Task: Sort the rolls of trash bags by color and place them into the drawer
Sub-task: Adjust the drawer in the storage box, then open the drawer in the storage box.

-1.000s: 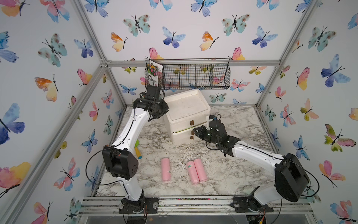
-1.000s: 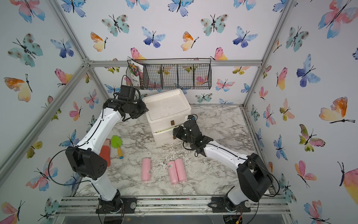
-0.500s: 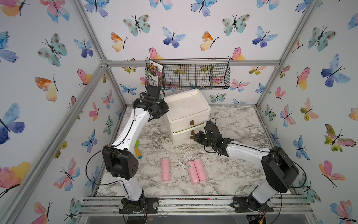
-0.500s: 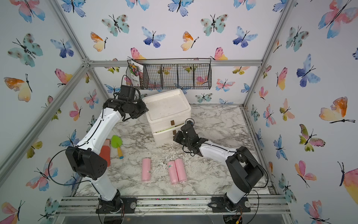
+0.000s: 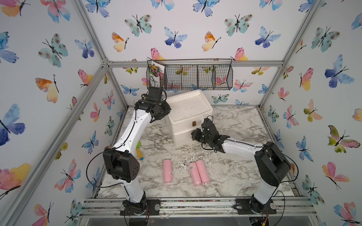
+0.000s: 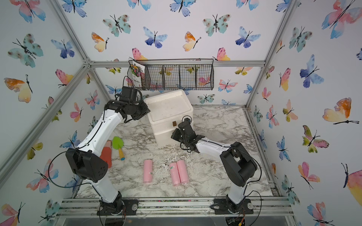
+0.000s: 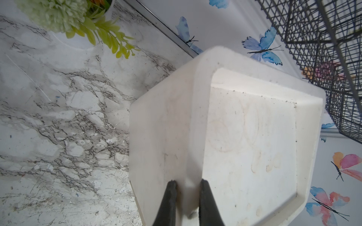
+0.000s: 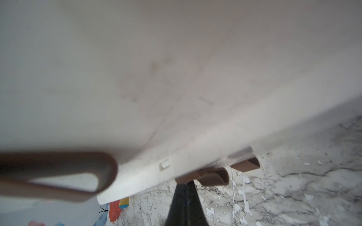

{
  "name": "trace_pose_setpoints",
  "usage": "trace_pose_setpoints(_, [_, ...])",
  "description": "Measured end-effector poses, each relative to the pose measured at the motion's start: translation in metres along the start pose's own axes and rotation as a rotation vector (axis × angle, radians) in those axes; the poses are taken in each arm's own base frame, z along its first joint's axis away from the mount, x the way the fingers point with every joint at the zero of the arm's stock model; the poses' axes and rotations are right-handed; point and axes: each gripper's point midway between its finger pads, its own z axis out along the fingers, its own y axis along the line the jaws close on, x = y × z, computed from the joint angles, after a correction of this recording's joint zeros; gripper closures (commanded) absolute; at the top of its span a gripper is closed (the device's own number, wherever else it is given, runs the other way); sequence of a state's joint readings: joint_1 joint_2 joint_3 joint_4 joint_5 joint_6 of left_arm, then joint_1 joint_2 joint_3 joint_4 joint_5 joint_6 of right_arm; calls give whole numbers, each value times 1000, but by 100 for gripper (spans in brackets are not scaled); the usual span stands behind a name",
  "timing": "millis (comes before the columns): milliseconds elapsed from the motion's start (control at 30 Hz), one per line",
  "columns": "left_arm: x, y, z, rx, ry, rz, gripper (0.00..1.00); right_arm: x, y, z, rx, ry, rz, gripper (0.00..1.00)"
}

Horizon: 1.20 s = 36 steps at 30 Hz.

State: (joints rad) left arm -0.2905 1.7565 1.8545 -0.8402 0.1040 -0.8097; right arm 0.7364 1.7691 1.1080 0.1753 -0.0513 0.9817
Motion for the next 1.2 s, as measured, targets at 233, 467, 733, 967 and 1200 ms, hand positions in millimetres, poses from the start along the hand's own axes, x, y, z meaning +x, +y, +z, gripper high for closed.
trace_pose_setpoints(233, [0, 0, 0, -3, -11, -3, 100, 0, -7, -2, 17, 8, -12, 98])
trace_pose_setpoints(467, [0, 0, -1, -4, -13, -5, 100, 8, -34, -34, 20, -15, -9, 98])
trace_pose_setpoints(733, [0, 0, -1, -5, -13, -6, 100, 38, -74, -34, 75, 35, 11, 54])
trace_pose_setpoints(967, [0, 0, -1, -5, -13, -5, 100, 48, -87, -12, 8, 52, 42, 41])
trace_pose_setpoints(1200, [0, 0, 0, -7, -11, -5, 100, 50, -84, 3, -61, 53, 35, 41])
